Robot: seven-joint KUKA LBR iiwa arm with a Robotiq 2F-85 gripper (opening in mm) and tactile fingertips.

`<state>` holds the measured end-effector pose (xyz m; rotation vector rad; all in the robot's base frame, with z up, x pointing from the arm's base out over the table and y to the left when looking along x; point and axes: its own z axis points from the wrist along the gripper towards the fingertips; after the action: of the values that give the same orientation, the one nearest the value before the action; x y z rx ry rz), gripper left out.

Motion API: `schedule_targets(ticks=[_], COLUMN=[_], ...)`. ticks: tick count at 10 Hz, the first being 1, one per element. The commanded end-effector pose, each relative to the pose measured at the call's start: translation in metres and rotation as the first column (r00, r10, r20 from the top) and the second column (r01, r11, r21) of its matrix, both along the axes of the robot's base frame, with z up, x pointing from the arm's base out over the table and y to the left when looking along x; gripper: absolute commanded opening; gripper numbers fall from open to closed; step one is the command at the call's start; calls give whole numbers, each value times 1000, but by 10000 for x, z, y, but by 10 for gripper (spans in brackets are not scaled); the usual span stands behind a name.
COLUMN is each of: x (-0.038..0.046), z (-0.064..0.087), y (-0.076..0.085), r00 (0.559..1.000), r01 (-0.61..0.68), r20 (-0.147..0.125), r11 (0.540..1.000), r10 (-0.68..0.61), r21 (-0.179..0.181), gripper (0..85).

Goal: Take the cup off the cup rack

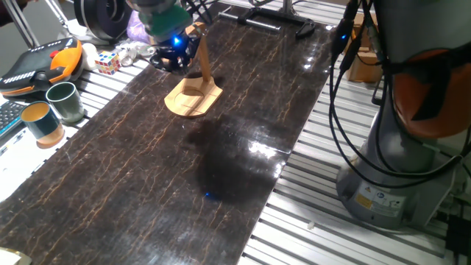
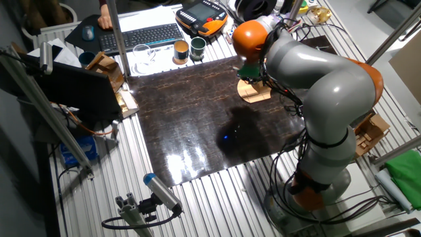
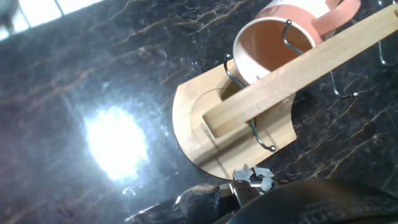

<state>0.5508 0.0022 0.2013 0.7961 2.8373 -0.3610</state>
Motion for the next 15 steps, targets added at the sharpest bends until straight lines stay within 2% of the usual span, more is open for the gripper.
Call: schedule_targets(ticks=[1, 4, 7, 11, 15], x=[13, 68, 102, 156, 164], z=[-12, -19, -40, -105, -92], y=[21, 141, 195, 205, 211], r00=[1000, 991, 973, 926, 872], r01=[26, 129, 225, 361, 470], r20=[5, 33, 67, 137, 172], r11=[1000, 991, 974, 931, 882], r10=[-26, -127, -222, -351, -458], r21=[4, -36, -38, -51, -34], gripper=[7, 7, 7, 7, 7])
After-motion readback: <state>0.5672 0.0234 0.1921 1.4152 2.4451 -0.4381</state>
